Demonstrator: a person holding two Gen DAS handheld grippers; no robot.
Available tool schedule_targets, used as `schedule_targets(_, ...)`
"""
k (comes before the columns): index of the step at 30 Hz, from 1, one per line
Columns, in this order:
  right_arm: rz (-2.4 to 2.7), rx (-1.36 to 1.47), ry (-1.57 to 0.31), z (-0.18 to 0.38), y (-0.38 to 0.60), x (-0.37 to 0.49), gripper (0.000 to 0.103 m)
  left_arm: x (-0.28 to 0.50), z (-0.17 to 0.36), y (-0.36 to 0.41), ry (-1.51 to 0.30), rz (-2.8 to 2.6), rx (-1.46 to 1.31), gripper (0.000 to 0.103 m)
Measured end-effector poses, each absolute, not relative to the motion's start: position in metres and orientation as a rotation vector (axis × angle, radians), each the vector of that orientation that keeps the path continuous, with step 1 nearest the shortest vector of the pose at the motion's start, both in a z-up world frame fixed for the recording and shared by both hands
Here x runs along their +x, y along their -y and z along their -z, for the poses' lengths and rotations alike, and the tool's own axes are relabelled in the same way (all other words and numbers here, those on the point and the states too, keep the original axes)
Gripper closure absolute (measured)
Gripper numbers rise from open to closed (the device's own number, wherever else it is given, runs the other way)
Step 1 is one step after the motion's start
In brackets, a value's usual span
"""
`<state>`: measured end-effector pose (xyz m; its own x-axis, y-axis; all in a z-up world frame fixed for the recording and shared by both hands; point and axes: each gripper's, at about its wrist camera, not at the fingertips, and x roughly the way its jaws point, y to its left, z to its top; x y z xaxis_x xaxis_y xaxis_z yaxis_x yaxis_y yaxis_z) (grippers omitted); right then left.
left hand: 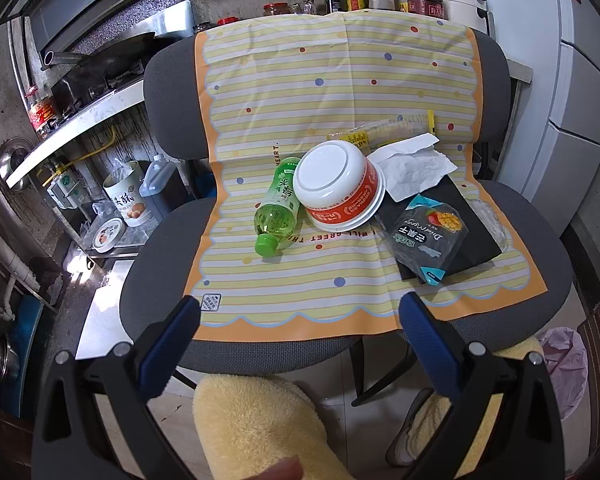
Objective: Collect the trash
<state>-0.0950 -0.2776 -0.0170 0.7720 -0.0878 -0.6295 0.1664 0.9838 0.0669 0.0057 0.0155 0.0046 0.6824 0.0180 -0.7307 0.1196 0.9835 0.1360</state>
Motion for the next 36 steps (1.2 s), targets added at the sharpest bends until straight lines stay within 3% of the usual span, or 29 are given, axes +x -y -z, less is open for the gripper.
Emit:
schedule_targets(17, 0.093, 0.133, -0.701, 0.036, 0.276, -0.082, 0.006, 0.021, 0.018, -0.022, -0.889, 0.027, 0.186, 0.006)
schedule_targets(36, -0.117, 0.091, -0.686, 0.062, 0.239, 0.021, 0.006, 0.061, 0.064, -0.060, -0.945, -0.015, 0.123, 0.006)
